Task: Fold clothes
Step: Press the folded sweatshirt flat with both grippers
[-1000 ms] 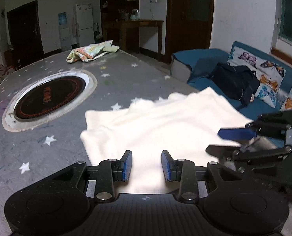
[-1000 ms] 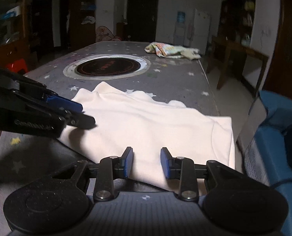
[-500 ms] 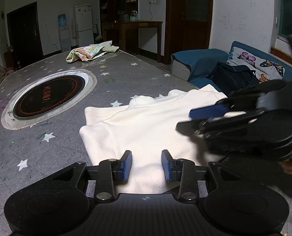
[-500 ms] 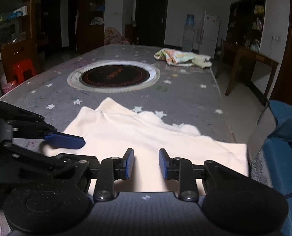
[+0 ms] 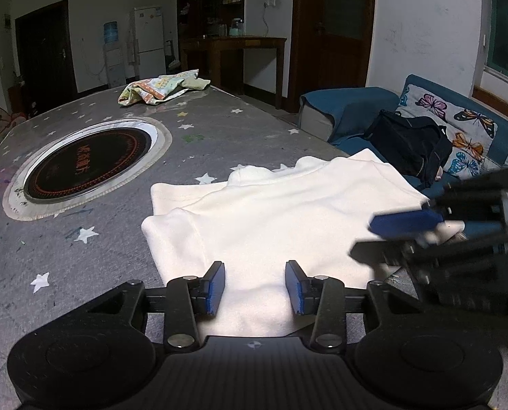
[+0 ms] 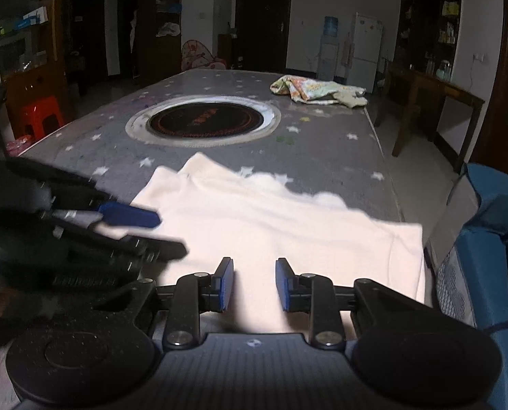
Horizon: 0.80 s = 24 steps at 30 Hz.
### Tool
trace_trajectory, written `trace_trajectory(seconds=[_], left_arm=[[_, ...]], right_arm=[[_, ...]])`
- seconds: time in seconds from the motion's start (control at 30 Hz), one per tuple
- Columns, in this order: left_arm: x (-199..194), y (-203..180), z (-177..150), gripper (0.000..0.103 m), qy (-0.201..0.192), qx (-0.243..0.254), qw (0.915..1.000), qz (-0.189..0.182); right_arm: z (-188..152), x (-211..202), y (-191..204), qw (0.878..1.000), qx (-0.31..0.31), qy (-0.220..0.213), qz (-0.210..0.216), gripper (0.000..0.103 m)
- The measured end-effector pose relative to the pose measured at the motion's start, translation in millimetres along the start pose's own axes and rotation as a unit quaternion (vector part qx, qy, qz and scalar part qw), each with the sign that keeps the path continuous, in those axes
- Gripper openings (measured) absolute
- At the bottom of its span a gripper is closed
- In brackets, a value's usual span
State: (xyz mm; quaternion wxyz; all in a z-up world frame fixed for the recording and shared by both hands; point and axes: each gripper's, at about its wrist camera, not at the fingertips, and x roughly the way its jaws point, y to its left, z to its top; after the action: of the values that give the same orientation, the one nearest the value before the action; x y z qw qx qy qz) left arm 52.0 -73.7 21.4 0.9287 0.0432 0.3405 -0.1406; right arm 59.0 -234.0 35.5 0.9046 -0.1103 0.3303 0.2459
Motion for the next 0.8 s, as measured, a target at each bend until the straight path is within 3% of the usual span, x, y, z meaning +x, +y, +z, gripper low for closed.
trace_trajectory(seconds=[0.33,0.53,0.8], left_arm=[[-25.4,-2.8,-5.0,0.045,-0.027,0.017,0.9995,0.011],[-21.8,-4.0,-13.3,0.045,-0.019,0.024,0.9995,0.01],[-29.0,-0.7,-10.9,0.05,-0.01,-0.003,0.9999,0.002]], right_arm=[[-8.5,-15.8,10.0,1.0,0.01,-0.027,0.0,0.026],[-16.7,-5.5,20.4,1.0,-0.006,-0.009,0.003,0.026],[-13.3,-21.5,19.1,1.0,0.009,-0.022,-0.003,0.026]])
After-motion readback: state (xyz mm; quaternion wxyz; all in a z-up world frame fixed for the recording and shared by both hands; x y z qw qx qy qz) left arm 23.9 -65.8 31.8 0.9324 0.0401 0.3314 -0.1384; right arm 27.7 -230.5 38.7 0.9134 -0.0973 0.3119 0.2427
